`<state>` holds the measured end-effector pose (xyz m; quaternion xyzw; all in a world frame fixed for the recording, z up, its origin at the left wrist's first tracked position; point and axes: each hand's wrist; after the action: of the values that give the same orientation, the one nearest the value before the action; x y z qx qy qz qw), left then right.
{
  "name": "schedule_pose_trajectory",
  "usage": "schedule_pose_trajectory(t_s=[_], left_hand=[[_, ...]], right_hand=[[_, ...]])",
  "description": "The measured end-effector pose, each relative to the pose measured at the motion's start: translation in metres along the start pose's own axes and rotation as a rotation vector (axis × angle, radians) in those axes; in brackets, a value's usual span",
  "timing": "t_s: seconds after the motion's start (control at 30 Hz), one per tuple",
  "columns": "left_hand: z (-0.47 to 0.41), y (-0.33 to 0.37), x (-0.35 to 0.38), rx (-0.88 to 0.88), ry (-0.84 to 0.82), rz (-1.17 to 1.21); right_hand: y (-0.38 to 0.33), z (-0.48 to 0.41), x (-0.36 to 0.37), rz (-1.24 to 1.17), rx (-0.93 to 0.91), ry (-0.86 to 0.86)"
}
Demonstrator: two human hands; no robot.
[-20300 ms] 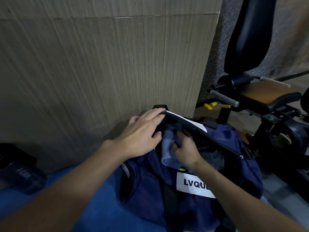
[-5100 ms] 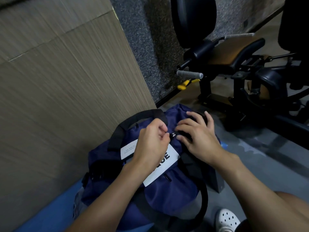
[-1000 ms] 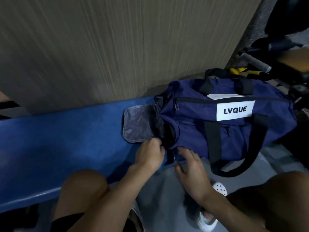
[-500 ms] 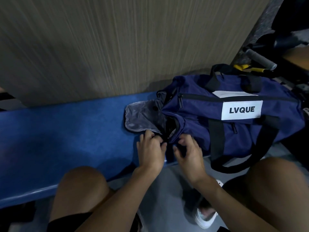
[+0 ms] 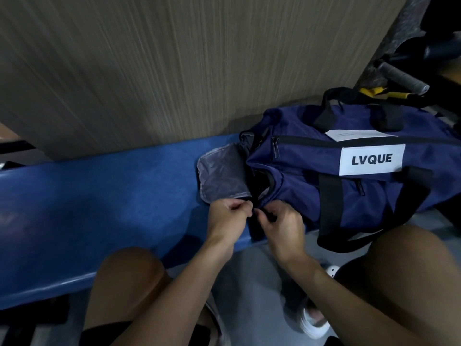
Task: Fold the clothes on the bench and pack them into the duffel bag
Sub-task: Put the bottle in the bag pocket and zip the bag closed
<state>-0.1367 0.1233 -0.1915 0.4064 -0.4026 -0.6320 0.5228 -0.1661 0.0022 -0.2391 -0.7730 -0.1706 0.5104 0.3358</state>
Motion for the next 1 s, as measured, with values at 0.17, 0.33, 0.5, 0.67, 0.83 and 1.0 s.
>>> schedule_pose_trajectory(t_s=[0.17,0.33,0.5,0.67,0.83,1.0], left_hand=[[0.002,0.003,-0.002,0.048,0.017,0.083],[0.000,0.001,-0.007,0.219,-0.030,-0.173],[-0.004,0.007,-0.018,0.382,-0.065,-0.478],[-0.003,0.016,-0.018,0.607,-0.015,-0.714],[-0.004,0.017,-0.020,0.823,0.077,-0.776],[-0.003,0.021,-0.025,0.887,0.130,-0.865]], right_hand=[[-0.004,-0.001,0.005,0.026,0.016,0.012],[-0.006,-0.002,0.005,0.014,0.045,-0.001],[-0.009,-0.005,0.001,0.016,0.040,-0.008],[-0.009,-0.004,0.001,0.034,-0.015,-0.009],[-0.008,-0.006,0.000,0.033,-0.041,-0.006],[-0.014,-0.007,-0.006,0.019,-0.015,0.009]])
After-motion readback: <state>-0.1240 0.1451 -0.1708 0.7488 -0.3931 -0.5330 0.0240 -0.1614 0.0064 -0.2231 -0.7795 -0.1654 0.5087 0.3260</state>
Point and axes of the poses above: each hand's wrist, its own z-axis away from the middle knuckle, its own x-axis out of the palm, y = z × x, and after that the axes turned 5 degrees about -y, right-handed
